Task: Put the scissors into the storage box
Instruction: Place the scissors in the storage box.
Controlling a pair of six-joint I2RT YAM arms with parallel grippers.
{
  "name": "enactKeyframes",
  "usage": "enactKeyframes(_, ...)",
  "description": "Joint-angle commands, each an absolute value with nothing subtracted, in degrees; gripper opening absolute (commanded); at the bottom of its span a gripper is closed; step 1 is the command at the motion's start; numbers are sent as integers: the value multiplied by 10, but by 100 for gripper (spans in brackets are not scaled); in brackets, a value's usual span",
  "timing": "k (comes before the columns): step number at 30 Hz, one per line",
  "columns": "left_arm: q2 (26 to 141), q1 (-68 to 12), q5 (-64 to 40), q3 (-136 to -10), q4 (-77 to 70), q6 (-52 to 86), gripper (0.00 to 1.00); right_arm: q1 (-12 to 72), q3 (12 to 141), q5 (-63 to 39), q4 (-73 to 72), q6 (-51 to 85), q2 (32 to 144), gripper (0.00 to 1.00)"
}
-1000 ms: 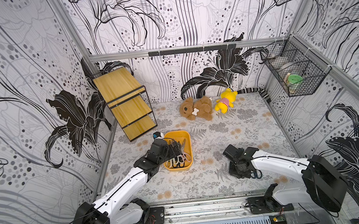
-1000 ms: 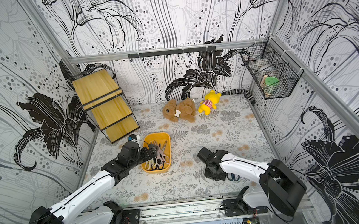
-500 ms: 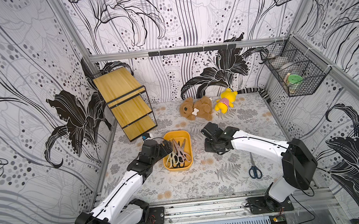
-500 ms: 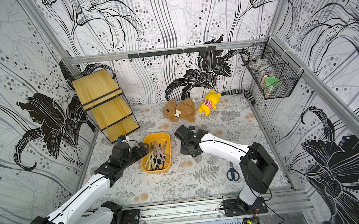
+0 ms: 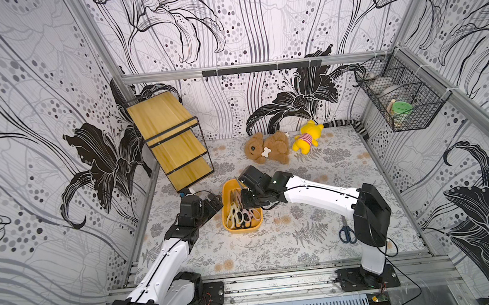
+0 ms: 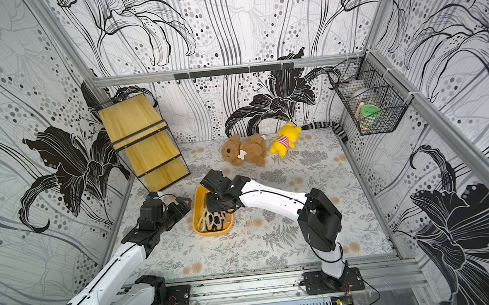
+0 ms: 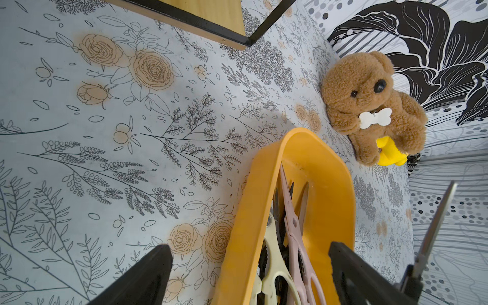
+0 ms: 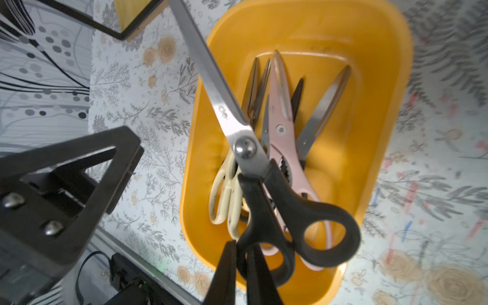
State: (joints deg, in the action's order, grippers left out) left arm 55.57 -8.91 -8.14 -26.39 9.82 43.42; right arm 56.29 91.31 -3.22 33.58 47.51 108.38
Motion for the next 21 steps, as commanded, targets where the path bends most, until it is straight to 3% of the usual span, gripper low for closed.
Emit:
enactKeyframes(1, 552, -84, -97, -257, 66, 436, 97, 564, 889, -79, 321, 497, 1088, 0)
enactKeyframes(16, 550, -74, -106, -255, 61, 434, 97, 566, 868, -46, 288, 564, 1132, 0)
enactKeyframes(19, 547, -73, -105, -254, 62, 435, 97, 567, 864, -38, 286, 571, 1135, 4)
enactKeyframes(21, 547, -72, -105, -254, 62, 435, 97, 567, 866, -38, 286, 569, 1138, 12)
